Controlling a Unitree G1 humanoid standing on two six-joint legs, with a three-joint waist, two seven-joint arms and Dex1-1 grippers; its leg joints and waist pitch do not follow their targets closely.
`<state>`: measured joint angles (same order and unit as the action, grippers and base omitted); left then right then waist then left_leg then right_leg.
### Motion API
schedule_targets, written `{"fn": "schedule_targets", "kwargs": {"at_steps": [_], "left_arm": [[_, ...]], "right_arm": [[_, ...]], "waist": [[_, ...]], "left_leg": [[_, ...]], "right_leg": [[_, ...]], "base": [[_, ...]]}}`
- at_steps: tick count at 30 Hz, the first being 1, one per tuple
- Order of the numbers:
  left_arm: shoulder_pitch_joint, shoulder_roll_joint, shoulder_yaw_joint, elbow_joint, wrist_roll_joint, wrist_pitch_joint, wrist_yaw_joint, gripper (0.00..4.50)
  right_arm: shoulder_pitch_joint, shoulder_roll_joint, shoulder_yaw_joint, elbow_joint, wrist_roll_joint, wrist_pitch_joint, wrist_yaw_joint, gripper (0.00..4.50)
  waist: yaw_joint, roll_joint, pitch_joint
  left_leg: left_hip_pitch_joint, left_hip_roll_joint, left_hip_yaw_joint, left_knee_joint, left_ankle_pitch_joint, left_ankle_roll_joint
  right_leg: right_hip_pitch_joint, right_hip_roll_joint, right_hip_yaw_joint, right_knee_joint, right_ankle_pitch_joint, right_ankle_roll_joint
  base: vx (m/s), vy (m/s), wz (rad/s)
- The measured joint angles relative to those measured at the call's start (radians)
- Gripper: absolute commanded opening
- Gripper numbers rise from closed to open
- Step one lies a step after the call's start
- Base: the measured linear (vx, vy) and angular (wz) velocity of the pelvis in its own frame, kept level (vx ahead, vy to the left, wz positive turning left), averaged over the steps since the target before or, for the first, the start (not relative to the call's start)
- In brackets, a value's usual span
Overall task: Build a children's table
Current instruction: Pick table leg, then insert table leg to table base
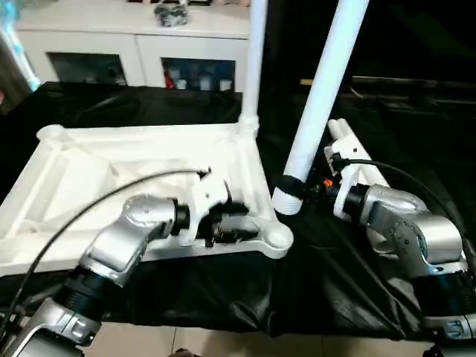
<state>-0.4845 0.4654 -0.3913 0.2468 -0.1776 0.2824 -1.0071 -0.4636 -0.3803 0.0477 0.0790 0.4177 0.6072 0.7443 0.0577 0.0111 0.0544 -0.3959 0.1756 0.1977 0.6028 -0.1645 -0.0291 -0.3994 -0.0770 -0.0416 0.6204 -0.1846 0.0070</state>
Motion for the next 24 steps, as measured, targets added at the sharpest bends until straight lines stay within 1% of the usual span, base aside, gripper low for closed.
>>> {"fn": "schedule_targets", "kwargs": {"at_steps": [1,2,3,6,7,8,9,10,12,13,14,15,16,17,18,21,22,24], "left_arm": [[0.0,0.003,-0.005,0.011,0.005,-0.003,-0.005,2.55],[0.0,0.01,-0.014,0.02,0.008,-0.004,-0.016,2.31],[0.0,0.018,-0.021,0.024,0.01,-0.004,-0.021,2.19],[0.0,0.04,-0.034,0.041,0.033,-0.019,-0.047,2.07],[0.0,0.043,-0.039,0.046,0.043,-0.025,-0.057,1.92],[0.0,0.043,-0.042,0.05,0.048,-0.027,-0.062,1.92],[0.0,0.043,-0.047,0.055,0.054,-0.029,-0.066,1.7],[0.0,0.043,-0.047,0.055,0.055,-0.029,-0.07,1.7],[0.0,0.043,-0.047,0.055,0.06,-0.03,-0.071,1.55],[0.0,0.043,-0.047,0.055,0.065,-0.031,-0.07,1.32],[0.0,0.043,-0.047,0.056,0.068,-0.034,-0.07,1.32],[0.0,0.043,-0.047,0.058,0.071,-0.038,-0.07,1.17],[0.0,0.043,-0.047,0.06,0.072,-0.041,-0.071,1.17],[0.0,0.044,-0.045,0.061,0.072,-0.042,-0.071,0.97],[0.0,0.044,-0.044,0.062,0.07,-0.042,-0.072,0.97],[0.003,0.044,-0.033,0.064,0.049,-0.041,-0.086,0.71],[0.004,0.044,-0.028,0.064,0.045,-0.041,-0.094,0.53],[0.004,0.044,-0.02,0.064,0.043,-0.04,-0.104,0.39]], "right_arm": [[0.001,0.0,0.0,-0.001,0.0,0.0,-0.003,1.9],[0.004,0.0,0.0,-0.007,0.0,0.0,-0.005,1.9],[0.009,0.0,0.001,-0.017,0.0,0.001,-0.006,1.9],[0.027,0.0,0.005,-0.036,0.0,0.001,-0.005,1.9],[0.03,0.0,0.005,-0.036,0.0,0.001,-0.005,1.9],[0.031,0.0,0.006,-0.036,0.0,0.001,-0.005,1.9],[0.031,0.001,0.006,-0.036,0.0,0.001,-0.005,1.9],[0.031,0.001,0.007,-0.036,-0.001,0.001,-0.005,1.9],[0.031,0.001,0.009,-0.036,-0.002,0.001,-0.005,1.9],[0.031,0.001,0.011,-0.036,-0.002,0.001,-0.005,1.9],[0.031,0.001,0.013,-0.036,-0.002,0.001,-0.005,1.9],[0.031,0.001,0.014,-0.036,-0.002,0.001,-0.005,1.9],[0.031,0.001,0.015,-0.036,-0.002,0.001,-0.005,1.9],[0.031,0.001,0.018,-0.036,-0.002,0.001,-0.005,1.9],[0.031,0.001,0.019,-0.036,-0.002,0.001,-0.004,1.9],[0.031,0.002,0.02,-0.036,-0.002,0.001,-0.003,1.9],[0.031,0.002,0.021,-0.036,-0.002,0.001,-0.003,1.9],[0.031,0.002,0.023,-0.036,-0.002,0.001,-0.003,1.9]], "waist": [[-0.001,0.001,0.0],[-0.001,0.002,0.0],[-0.001,0.003,0.0],[0.001,0.003,0.0],[0.001,0.003,0.0],[0.001,0.004,0.0],[0.001,0.004,0.0],[0.001,0.004,0.0],[0.002,0.004,0.0],[0.002,0.004,0.0],[0.002,0.004,0.0],[0.002,0.004,0.0],[0.002,0.004,0.0],[0.002,0.004,0.0],[0.002,0.004,0.0],[0.002,0.003,0.0],[0.002,0.003,0.0],[0.002,0.003,0.0]], "left_leg": [[0.0,0.0,0.0,0.0,0.0,0.0],[0.0,0.0,0.0,0.0,0.0,0.0],[0.0,0.0,0.0,0.0,0.0,0.0],[0.0,0.0,0.0,0.0,0.0,0.0],[0.0,0.0,0.0,0.0,0.0,0.0],[0.0,0.0,0.0,0.0,0.0,0.0],[0.0,0.0,0.0,0.0,0.0,0.0],[0.0,0.0,0.0,0.0,0.0,0.0],[0.0,0.0,0.0,0.0,0.0,0.0],[0.0,0.0,0.0,0.0,0.0,0.0],[0.001,0.0,0.0,0.0,0.0,0.0],[0.001,0.0,0.0,0.0,0.0,0.0],[0.001,0.0,0.0,0.0,0.0,0.0],[0.001,0.0,0.0,0.0,0.0,0.0],[0.001,0.0,0.0,0.0,0.0,0.0],[0.001,0.0,0.0,0.0,0.0,0.0],[0.001,0.0,0.0,0.0,0.0,0.0],[0.001,0.0,0.0,0.0,0.0,0.0]], "right_leg": [[0.0,0.0,0.0,0.0,0.0,0.0],[0.0,0.0,0.0,0.0,0.0,0.0],[0.0,0.0,0.0,0.0,0.0,0.0],[0.0,0.0,0.0,0.0,0.0,0.0],[0.0,0.0,0.0,0.0,0.0,0.0],[0.0,0.0,0.0,0.0,0.0,0.0],[0.0,0.0,0.001,0.0,0.0,0.0],[0.0,0.0,0.001,0.0,0.0,0.0],[0.0,0.0,0.001,0.0,0.0,-0.001],[0.0,0.0,0.001,0.0,0.0,-0.001],[0.0,0.0,0.001,0.0,0.0,-0.001],[0.0,0.0,0.001,0.001,0.0,-0.001],[0.0,0.0,0.001,0.001,0.0,-0.001],[0.0,0.0,0.001,0.001,0.0,-0.001],[0.0,0.0,0.001,0.001,0.0,-0.001],[0.0,0.0,0.001,0.002,0.0,-0.001],[0.0,0.0,0.001,0.002,0.0,-0.001],[0.0,0.0,0.001,0.002,0.0,-0.001]], "base": [[0.0,0.0,0.0],[0.0,0.0,0.0],[0.0,0.0,0.0],[0.0,0.0,0.0],[0.0,0.0,0.0],[0.0,0.0,0.0],[0.0,0.0,0.0],[0.0,0.0,0.0],[0.0,0.0,0.0],[0.0,0.0,0.0],[0.0,0.0,0.0],[0.0,0.0,0.0],[0.0,0.0,0.0],[0.0,0.0,0.0],[0.0,0.0,0.0],[0.0,0.0,0.0],[0.0,0.0,0.0],[0.0,0.0,0.0]]}}
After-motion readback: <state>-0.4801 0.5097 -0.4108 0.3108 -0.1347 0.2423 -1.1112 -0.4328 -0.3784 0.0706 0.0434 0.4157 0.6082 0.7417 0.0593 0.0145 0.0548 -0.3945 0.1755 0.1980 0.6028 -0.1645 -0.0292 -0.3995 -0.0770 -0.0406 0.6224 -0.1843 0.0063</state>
